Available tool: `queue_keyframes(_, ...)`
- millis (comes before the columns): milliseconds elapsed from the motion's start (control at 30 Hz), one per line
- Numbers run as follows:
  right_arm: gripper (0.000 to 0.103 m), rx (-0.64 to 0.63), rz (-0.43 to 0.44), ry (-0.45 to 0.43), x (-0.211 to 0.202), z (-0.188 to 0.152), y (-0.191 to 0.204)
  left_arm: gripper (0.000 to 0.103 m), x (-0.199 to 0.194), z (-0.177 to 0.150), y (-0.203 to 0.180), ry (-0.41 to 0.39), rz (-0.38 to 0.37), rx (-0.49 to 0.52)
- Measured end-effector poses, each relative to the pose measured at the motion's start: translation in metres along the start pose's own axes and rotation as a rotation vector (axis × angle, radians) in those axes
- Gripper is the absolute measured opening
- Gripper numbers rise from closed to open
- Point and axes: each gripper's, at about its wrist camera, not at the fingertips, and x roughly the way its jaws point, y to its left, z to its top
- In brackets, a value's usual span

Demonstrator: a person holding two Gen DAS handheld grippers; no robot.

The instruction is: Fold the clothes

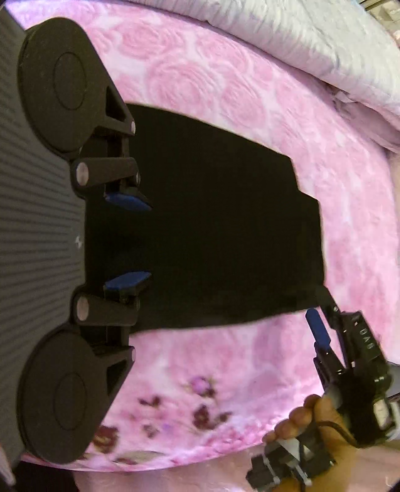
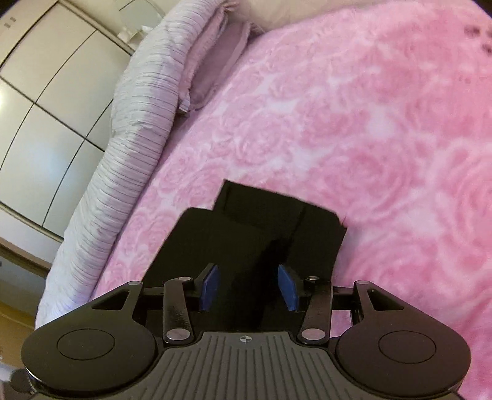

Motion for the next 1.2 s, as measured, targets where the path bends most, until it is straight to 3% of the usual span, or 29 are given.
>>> queue_keyframes(100, 0.047, -0.102, -0.033, 0.008, -0.019, 0.012, 0.014, 0.04, 0.007, 0.008, -0.023, -0.06, -0.011, 0.008)
queue_keyframes(267, 0.048, -0.233, -0.033, 0.07, -0.023, 0.033, 0.021, 0.04, 0.027, 0.037, -0.059, -0.088, 0.064, 0.1)
queue_keyframes(333, 0.048, -0.275, 0.014, 0.121, -0.01, 0.046, 0.023, 0.04, 0.039, 0.049, -0.067, -0.089, 0.106, 0.117)
queue_keyframes(433, 0.048, -0.357, 0.13, 0.242, 0.031, 0.071, 0.027, 0.037, 0.064, 0.067, -0.071, -0.041, 0.137, 0.103)
queue_keyframes(500, 0.048, -0.384, 0.2, 0.351, 0.07, 0.085, 0.026, 0.007, 0.082, 0.075, -0.073, 0.008, 0.136, 0.098)
queue_keyframes(667, 0.048, -0.549, 0.227, 0.537, 0.16, 0.1, 0.027, 0.005, 0.106, 0.081, -0.085, 0.093, 0.217, 0.094)
queue_keyframes(767, 0.048, -0.548, 0.279, 0.636, 0.199, 0.1, 0.02, 0.003, 0.11, 0.081, -0.089, 0.11, 0.241, 0.082)
queue_keyframes(833, 0.013, -0.495, 0.315, 0.69, 0.213, 0.101, 0.014, 0.001, 0.106, 0.081, -0.09, 0.098, 0.248, 0.078)
queue_keyframes(900, 0.009, -0.46, 0.344, 0.693, 0.207, 0.107, 0.011, 0.0, 0.09, 0.083, -0.095, 0.061, 0.247, 0.101)
queue_keyframes(1033, 0.009, -0.524, 0.406, 0.629, 0.155, 0.125, 0.014, 0.0, 0.063, 0.093, -0.105, 0.011, 0.227, 0.126)
queue_keyframes(1100, 0.009, -0.536, 0.367, 0.623, 0.152, 0.125, 0.001, 0.001, 0.076, 0.097, -0.111, 0.025, 0.211, 0.125)
queue_keyframes(1200, 0.009, -0.413, 0.314, 0.651, 0.174, 0.12, -0.037, 0.003, 0.102, 0.101, -0.114, 0.066, 0.195, 0.109)
